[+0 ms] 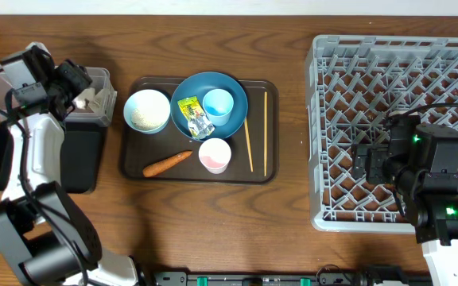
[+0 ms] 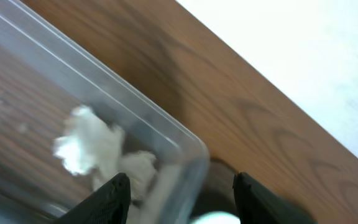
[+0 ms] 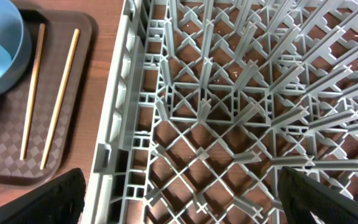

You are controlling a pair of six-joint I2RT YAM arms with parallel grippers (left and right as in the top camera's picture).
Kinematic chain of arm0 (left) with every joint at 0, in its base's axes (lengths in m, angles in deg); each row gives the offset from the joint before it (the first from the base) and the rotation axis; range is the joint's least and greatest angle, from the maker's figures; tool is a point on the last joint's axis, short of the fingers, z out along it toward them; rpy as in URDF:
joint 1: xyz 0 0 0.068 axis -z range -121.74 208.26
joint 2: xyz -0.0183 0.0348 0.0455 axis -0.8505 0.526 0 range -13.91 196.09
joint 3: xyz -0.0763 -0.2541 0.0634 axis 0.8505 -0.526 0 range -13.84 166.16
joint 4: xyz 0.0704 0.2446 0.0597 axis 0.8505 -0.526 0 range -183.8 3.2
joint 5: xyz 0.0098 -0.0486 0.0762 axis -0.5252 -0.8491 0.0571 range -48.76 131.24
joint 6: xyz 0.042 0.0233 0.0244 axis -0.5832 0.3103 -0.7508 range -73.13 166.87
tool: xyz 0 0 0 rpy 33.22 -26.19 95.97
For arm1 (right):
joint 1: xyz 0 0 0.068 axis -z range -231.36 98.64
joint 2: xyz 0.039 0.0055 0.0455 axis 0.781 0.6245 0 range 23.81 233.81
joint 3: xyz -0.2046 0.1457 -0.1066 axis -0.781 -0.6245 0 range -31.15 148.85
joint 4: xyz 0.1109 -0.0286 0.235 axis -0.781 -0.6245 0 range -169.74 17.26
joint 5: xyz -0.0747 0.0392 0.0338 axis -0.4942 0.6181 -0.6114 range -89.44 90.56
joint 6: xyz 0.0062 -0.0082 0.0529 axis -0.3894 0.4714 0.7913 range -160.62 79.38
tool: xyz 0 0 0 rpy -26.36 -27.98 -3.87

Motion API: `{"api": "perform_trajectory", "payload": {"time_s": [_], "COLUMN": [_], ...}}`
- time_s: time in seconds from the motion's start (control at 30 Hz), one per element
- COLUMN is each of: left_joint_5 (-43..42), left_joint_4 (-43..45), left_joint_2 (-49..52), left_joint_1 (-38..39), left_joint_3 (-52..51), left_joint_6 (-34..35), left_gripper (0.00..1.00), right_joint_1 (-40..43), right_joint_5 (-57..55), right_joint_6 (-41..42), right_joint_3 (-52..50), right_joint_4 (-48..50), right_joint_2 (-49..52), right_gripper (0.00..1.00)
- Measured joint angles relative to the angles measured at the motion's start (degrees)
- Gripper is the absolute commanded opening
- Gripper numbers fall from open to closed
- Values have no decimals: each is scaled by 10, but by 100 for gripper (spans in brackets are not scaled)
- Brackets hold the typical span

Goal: Sort waste into correct bins and load items into the dishwasher rack
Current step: 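Carry the tissue left and release it into the clear bin, then grasp the yellow snack wrapper on the teal plate with the left gripper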

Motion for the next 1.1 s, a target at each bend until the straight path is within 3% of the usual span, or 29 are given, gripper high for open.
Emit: {"api": "perform_trajectory", "payload": {"time_s": [0.13, 0.43, 0.73, 1.1], "left_joint_5": [-38, -50, -11, 10], "left_joint_4": [-73, -257, -264, -248], "left_joint_2": [-33, -24, 46, 89], "left_joint_1": [38, 214, 308, 315], "left_joint_3": [1, 2, 2, 2], "left_joint_6": [0, -11, -13, -13], "left_gripper": [56, 56, 56, 55], "right_joint_1": [0, 0, 0, 0], "right_joint_5": [0, 0, 0, 0], "right_joint_6": [0, 0, 0, 0], "right_joint_3": [0, 0, 0, 0], "right_joint_4": [0, 0, 0, 0], "right_joint_2": [0, 0, 0, 0], "right_gripper": [98, 98, 98, 98]}}
